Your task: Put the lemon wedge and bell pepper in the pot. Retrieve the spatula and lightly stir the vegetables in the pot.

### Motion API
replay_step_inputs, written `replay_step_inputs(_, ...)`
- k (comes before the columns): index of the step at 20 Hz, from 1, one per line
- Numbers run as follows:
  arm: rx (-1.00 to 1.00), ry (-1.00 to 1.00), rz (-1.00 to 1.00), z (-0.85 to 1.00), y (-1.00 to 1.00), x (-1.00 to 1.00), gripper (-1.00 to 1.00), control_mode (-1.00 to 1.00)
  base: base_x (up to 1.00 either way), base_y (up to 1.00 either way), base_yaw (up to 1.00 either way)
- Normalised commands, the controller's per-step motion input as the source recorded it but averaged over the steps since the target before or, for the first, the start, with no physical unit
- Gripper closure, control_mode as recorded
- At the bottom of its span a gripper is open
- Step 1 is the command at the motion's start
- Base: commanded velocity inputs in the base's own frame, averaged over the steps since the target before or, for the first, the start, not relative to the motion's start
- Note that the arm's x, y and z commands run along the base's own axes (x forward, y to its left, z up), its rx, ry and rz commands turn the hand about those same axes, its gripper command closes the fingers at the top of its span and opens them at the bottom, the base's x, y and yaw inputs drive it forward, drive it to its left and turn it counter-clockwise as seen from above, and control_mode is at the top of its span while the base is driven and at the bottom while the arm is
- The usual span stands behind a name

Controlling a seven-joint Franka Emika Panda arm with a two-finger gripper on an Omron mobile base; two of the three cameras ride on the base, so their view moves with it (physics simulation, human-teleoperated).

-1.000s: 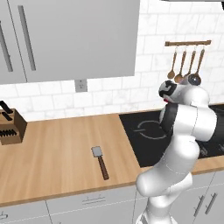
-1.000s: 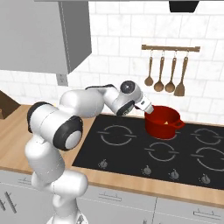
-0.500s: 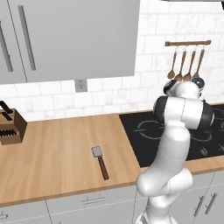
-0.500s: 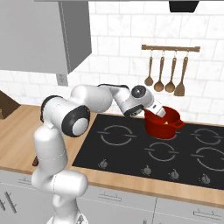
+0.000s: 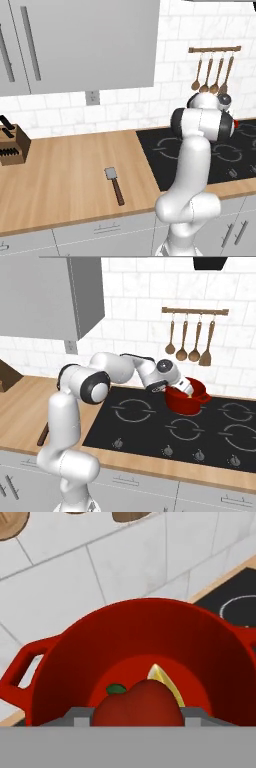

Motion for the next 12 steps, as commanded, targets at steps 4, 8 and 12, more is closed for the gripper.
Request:
replay_step_inputs(4,0.0,0.02,0.02,-0.3,-0.2,0.39,1.0,-1.0,0.0,0.0,0.0)
replay_step_inputs(8,0.0,0.04,0.02,-0.32,-0.13,0.31,-1.0,-1.0,0.0,0.0,0.0)
replay_step_inputs(12,0.0,0.04,0.03,-0.16,-0.03,0.1,-1.0,-1.0,0.0,0.0,0.0)
